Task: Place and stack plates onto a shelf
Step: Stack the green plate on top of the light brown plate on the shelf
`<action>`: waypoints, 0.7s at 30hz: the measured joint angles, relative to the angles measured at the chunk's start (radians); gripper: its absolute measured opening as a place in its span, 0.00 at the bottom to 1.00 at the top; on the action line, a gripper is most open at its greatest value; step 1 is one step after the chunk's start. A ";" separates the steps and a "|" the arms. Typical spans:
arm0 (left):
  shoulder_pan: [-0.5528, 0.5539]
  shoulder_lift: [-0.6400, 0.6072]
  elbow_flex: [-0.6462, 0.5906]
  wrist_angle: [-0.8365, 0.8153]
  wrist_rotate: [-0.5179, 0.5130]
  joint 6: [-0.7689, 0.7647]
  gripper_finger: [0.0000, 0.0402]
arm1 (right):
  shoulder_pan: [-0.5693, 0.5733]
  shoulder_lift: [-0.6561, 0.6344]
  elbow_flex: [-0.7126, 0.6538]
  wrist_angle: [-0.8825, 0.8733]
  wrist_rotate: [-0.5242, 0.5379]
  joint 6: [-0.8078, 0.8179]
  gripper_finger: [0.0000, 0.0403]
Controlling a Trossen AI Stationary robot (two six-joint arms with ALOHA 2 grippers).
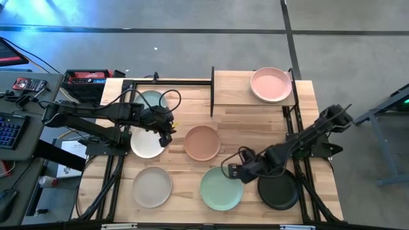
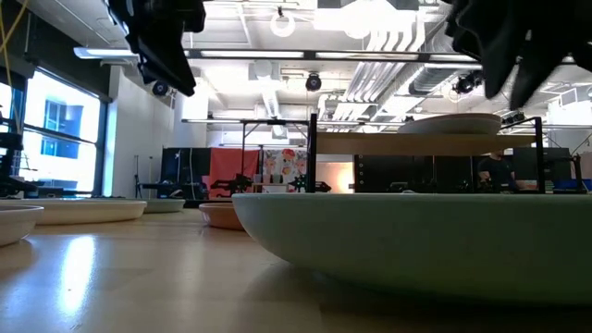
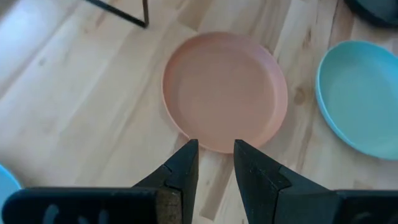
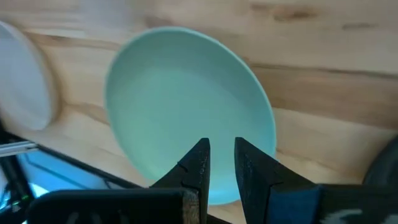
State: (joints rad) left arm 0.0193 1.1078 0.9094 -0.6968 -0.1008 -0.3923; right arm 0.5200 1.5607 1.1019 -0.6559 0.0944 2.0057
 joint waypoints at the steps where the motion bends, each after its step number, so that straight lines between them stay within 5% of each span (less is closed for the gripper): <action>1: 0.000 0.004 -0.001 -0.003 0.009 0.000 0.22 | 0.007 0.011 0.000 0.004 0.000 0.009 0.13; 21: -0.067 0.006 -0.001 0.001 0.013 -0.001 0.22 | 0.025 0.189 0.000 -0.022 -0.028 -0.076 0.13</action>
State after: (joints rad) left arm -0.0475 1.1133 0.9089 -0.6954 -0.0879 -0.3935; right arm 0.5453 1.7495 1.1019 -0.6776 0.0667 1.9292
